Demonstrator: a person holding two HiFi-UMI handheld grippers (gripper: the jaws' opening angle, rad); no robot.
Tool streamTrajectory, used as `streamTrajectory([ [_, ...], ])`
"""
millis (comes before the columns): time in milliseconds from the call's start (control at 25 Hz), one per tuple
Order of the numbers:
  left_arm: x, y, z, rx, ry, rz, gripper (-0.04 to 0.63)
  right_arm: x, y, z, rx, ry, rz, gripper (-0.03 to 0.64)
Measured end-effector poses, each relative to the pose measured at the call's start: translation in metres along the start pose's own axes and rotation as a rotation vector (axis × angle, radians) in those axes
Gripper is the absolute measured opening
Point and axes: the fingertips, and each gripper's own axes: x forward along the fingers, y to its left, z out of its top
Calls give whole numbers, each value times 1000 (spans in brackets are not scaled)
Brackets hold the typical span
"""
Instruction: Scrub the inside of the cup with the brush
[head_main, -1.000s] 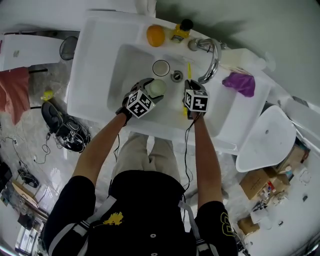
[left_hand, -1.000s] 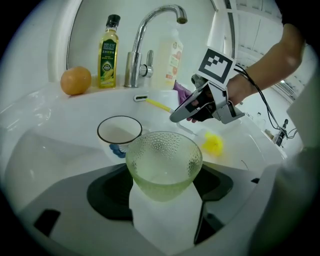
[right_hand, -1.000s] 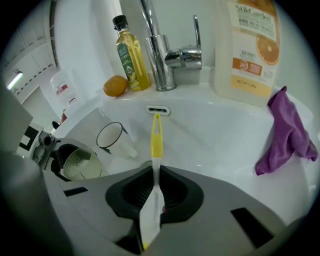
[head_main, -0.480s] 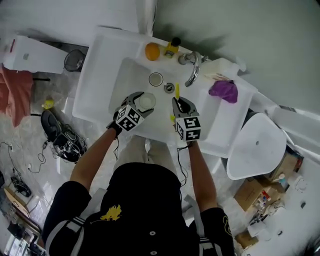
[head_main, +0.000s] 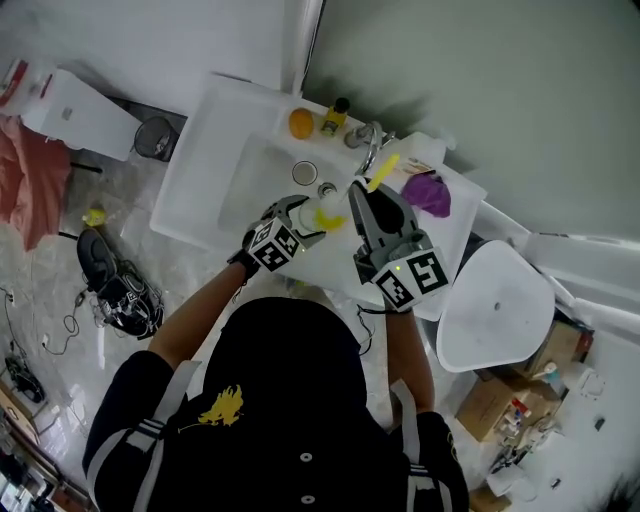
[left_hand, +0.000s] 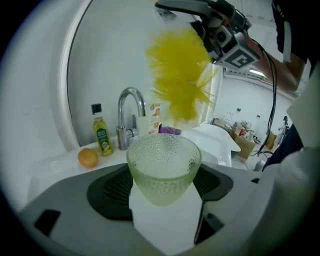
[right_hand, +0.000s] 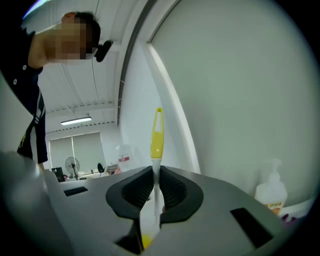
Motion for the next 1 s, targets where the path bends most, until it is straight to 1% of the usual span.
streamTrajectory([
  [120,-2,-16,35,14,-49,-33,383,2,5,14,-16,-32,29,60],
  [200,-7,-22,56,13,-73,-46,383,-1,4,12,-21,-26,34,60],
  [320,-16,-20,75,-4,-96,-51,383,-7,2,8,-13,-26,24,60],
  [400,-21,-16,82,-4,-109,-51,383,-8,-1,7,-10,-32,18,60],
  [480,-24,-15,87,29,-103,-47,382,-9,-3,6,-27,-34,14,60],
  [600,-26,-14,90,85,-84,-33,380,-12,-9,4,-85,-22,-5,60],
  [680,-27,-11,93,84,-86,-25,380,-16,-12,1,-120,-1,-14,60],
  [760,-28,-4,96,64,-98,-16,380,-21,-13,-6,-138,26,-13,61],
  [840,-28,3,99,45,-109,-2,380,-27,-10,-14,-130,49,-3,60],
  [920,-27,8,102,40,-101,8,380,-30,-2,-21,-123,74,24,60],
  [1000,-23,8,102,76,-68,8,379,-25,10,-27,-152,104,71,60],
])
